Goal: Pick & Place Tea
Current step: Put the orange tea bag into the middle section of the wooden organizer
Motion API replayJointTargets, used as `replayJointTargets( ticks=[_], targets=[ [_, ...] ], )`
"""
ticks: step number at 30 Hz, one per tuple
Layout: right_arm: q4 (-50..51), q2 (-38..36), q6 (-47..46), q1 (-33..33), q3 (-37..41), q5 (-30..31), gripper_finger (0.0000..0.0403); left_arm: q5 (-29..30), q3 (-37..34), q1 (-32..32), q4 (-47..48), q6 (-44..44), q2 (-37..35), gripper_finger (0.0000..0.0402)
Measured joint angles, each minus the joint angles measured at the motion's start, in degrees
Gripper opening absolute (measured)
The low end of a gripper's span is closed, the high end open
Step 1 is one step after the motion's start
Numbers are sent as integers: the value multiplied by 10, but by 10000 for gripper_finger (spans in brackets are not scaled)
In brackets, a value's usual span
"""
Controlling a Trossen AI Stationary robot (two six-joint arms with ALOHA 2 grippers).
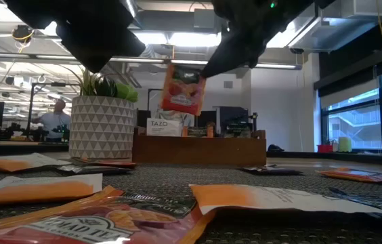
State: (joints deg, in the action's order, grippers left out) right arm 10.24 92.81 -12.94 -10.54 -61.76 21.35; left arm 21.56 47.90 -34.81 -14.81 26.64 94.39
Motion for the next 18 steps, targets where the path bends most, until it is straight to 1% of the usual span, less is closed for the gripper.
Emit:
replayJointTargets(
  ticks=[6,11,14,16,18],
  targets=[
    [19,4,71,71,0,-4,0,0,0,2,-2,0,0,136],
    [42,4,89,119,3,-32,0,0,0,2,-2,0,0,136],
    [46,4,91,136,10,-40,0,0,0,2,-2,0,0,136],
    [44,7,89,147,14,-61,0,0,0,2,-2,0,0,136],
    [42,10,88,152,22,-66,0,0,0,2,-2,0,0,136]
  ],
)
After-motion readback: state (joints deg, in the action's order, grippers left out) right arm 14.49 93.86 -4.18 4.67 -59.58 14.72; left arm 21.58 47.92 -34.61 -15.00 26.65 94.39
